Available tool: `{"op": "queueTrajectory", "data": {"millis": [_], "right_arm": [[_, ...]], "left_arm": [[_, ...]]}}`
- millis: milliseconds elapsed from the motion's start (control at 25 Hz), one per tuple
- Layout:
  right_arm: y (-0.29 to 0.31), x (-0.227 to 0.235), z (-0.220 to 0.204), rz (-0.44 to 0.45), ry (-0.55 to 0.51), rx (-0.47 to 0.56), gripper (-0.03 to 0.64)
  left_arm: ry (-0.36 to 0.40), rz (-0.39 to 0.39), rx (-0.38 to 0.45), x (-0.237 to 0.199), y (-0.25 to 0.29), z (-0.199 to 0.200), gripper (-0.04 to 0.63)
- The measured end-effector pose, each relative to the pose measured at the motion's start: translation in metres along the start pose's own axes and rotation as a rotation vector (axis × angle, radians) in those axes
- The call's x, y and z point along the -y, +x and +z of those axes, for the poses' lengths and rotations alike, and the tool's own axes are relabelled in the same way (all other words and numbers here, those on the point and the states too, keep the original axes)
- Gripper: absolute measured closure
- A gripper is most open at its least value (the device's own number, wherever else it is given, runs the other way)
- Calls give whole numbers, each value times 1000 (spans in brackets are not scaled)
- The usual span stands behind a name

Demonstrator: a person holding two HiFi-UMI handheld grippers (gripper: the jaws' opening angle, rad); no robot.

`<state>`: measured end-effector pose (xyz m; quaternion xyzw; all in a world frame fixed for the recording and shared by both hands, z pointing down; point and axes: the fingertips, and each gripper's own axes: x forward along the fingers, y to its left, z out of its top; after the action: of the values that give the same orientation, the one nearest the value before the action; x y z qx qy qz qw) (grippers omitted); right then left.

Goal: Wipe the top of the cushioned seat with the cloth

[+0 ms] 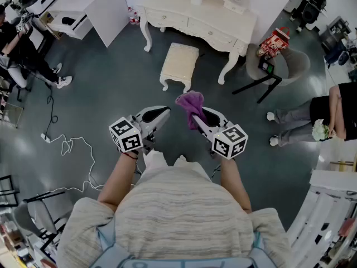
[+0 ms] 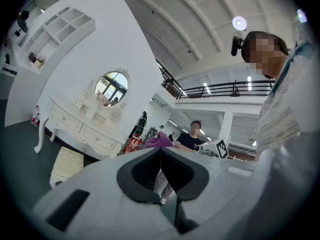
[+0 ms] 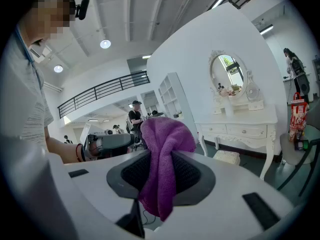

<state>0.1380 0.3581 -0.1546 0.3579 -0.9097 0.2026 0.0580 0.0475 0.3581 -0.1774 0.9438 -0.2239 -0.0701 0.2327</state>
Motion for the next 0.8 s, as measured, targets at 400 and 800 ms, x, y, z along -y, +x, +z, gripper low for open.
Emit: {"op": "queueTrajectory", "data": {"millis": [400,800], "right_arm": [[-2,2,-3,-9,9,-1,505],[-3,2,0,19,15,12,503]], "left_arm": [[-16,0,-1,1,1,-3,581],[-13,4,2,-1,3,-5,582]]}}
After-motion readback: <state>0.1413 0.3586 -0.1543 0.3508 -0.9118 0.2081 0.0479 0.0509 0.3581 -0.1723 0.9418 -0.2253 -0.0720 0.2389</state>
